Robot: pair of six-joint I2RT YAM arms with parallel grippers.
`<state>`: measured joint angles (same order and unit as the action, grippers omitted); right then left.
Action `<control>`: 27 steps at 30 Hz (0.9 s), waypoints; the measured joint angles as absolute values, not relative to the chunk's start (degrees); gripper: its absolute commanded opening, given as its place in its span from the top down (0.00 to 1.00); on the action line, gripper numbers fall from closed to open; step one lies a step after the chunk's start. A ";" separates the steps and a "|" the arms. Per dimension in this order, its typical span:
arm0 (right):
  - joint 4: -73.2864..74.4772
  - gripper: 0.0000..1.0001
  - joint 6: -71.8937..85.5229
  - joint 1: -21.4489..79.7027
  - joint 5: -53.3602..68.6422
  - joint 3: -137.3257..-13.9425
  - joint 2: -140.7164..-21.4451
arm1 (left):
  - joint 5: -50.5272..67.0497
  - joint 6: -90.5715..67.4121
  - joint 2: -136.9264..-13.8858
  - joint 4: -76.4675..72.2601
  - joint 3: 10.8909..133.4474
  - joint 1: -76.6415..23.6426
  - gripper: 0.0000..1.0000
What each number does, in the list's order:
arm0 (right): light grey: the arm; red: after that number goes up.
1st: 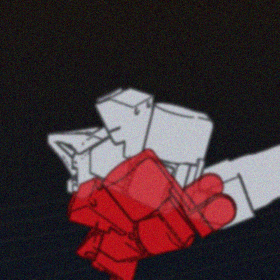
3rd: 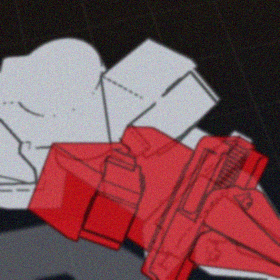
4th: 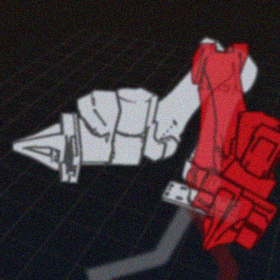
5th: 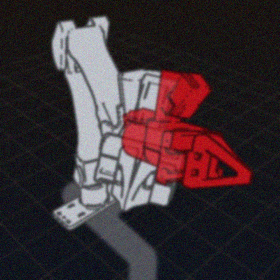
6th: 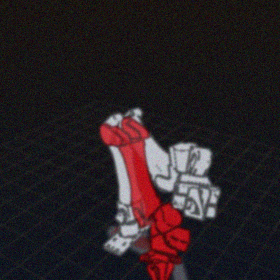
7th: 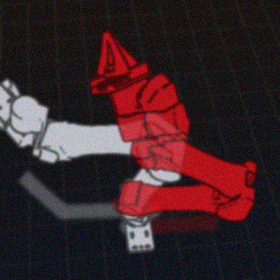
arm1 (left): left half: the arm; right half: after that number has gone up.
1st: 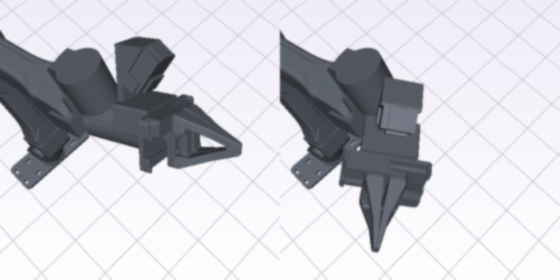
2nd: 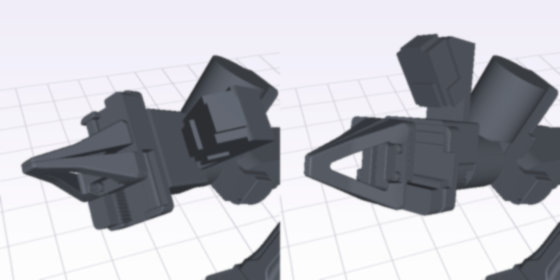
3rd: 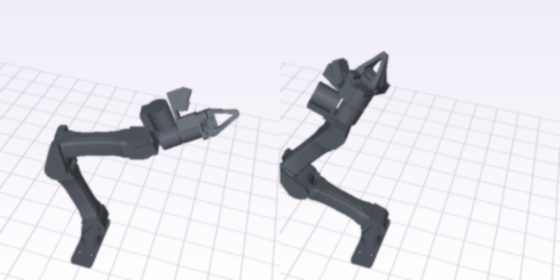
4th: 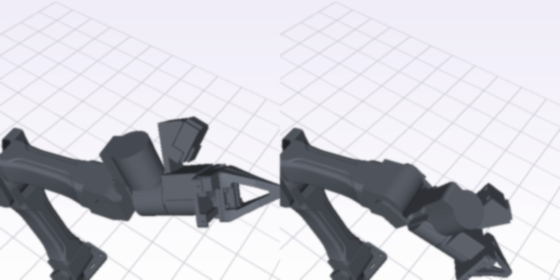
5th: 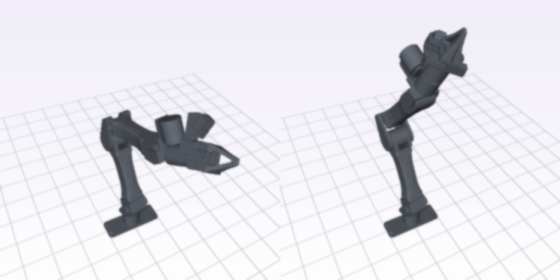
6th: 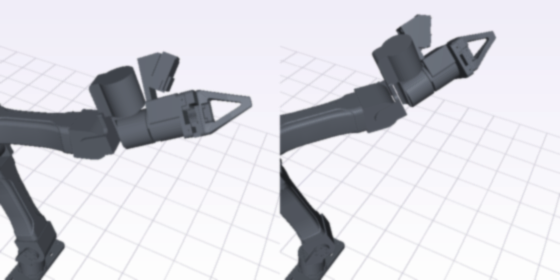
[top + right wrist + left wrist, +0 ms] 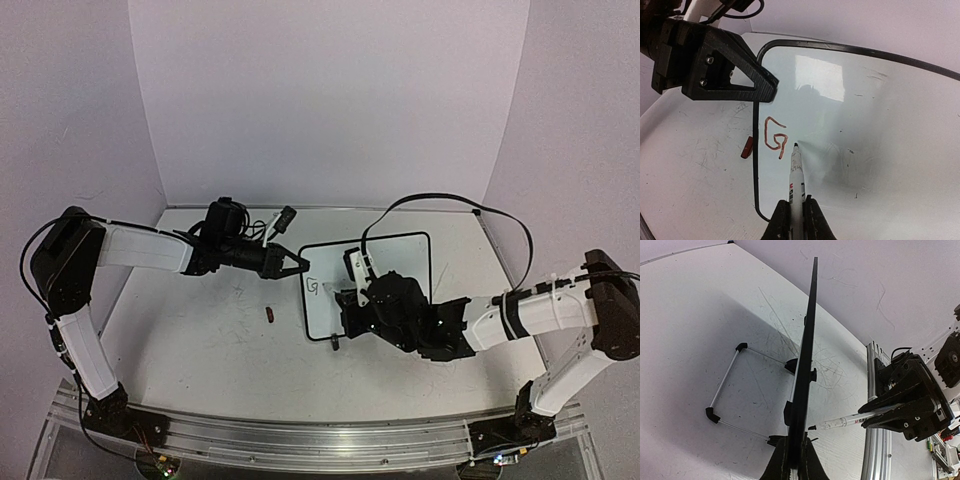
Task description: Write a sentence on the whiteboard
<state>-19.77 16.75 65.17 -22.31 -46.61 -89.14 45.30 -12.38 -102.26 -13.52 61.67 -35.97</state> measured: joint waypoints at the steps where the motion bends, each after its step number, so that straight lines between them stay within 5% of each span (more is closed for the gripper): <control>1: -19.77 1.00 16.75 65.17 -22.31 -46.61 -89.16 | 45.30 -12.38 -102.26 -13.52 61.67 -35.97 1.00; 27: -20.11 1.00 16.51 64.95 -23.28 -48.25 -91.02 | 45.30 -12.38 -102.26 -13.50 61.67 -35.97 1.00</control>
<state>-20.11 16.51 64.95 -23.28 -48.25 -91.02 45.30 -12.38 -102.26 -13.50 61.67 -35.97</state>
